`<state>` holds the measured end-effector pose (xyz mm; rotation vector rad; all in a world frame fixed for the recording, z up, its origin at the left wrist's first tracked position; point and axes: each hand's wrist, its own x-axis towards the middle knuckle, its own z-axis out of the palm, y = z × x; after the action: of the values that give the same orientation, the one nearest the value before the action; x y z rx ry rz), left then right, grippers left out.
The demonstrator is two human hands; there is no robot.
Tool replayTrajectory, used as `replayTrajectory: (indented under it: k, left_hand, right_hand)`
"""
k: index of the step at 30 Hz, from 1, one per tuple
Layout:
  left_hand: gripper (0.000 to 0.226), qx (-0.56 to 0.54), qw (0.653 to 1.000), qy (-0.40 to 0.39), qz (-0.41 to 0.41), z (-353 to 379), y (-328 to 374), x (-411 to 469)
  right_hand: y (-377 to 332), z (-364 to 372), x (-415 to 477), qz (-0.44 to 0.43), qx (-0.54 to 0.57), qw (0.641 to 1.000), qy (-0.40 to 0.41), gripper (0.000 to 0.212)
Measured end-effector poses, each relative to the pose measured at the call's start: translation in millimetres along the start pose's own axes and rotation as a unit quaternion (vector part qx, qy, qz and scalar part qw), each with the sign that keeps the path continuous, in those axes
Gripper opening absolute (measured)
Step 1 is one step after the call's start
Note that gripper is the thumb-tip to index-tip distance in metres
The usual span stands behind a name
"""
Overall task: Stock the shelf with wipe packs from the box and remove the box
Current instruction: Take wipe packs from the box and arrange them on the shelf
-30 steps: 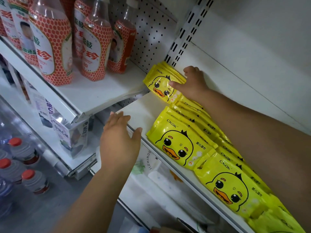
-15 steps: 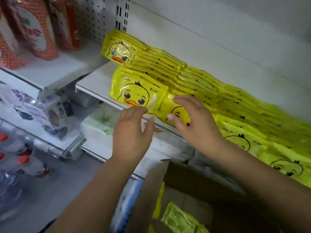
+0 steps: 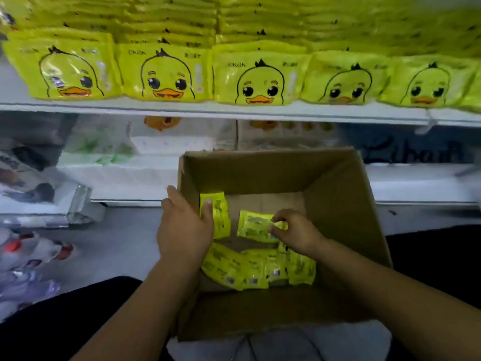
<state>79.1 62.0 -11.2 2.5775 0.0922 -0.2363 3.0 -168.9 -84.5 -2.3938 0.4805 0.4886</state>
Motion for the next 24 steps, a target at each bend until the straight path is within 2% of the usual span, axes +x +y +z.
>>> replayTrajectory:
  k: [2, 4, 9, 11, 15, 20, 24]
  left_hand:
    - [0.077, 0.037, 0.999, 0.02, 0.017, 4.1, -3.5, -6.7]
    - [0.074, 0.06, 0.998, 0.019, 0.021, 5.8, -5.0, -6.3]
    - [0.073, 0.069, 0.997, 0.023, 0.017, 7.7, -4.9, 1.5]
    - [0.072, 0.073, 0.997, 0.022, 0.008, 9.2, -3.8, 4.8]
    - [0.072, 0.084, 0.996, 0.022, 0.0, 10.6, -0.9, 6.4]
    - [0.068, 0.088, 0.996, 0.025, -0.006, 12.2, -1.3, 8.5]
    - [0.069, 0.098, 0.995, 0.033, 0.003, 13.5, -0.6, 7.7]
  right_hand:
    - [34.6, 9.5, 6.8, 0.073, -0.012, 0.996, -0.044, 0.039]
    - [61.7, 15.0, 13.7, 0.108, -0.054, 0.989, -0.087, 0.045]
    - [101.9, 27.1, 42.5, 0.133, -0.141, 0.972, -0.13, 0.097]
    - [106.3, 33.9, 49.5, 0.146, -0.137, 0.969, -0.144, 0.107]
    - [109.1, 46.2, 54.0, 0.148, -0.179, 0.965, -0.119, 0.103]
    - [113.5, 44.8, 61.6, 0.159, -0.145, 0.971, -0.105, 0.09]
    - [117.6, 41.0, 73.6, 0.149, -0.107, 0.979, -0.088, 0.105]
